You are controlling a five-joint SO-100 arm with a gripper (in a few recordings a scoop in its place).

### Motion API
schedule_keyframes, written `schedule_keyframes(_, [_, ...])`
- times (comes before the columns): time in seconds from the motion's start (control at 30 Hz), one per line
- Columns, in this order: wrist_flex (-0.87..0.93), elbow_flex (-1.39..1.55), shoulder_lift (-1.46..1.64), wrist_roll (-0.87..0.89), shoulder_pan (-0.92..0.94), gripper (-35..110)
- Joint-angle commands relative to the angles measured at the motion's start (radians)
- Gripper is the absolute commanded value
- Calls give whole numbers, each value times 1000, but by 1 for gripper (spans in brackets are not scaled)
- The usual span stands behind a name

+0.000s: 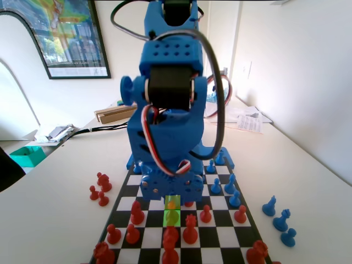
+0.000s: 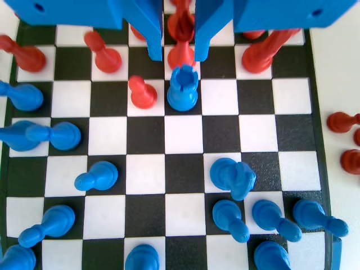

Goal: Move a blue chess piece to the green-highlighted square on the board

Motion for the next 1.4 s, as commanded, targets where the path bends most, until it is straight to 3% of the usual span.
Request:
schedule_keyframes(0.0, [11,-54,32,-11,6,11])
schedule_keyframes(1.03, [-6,-112,-28,-37,25,10])
schedule_keyframes(1.37, [8,-114,-29,-72,25,1])
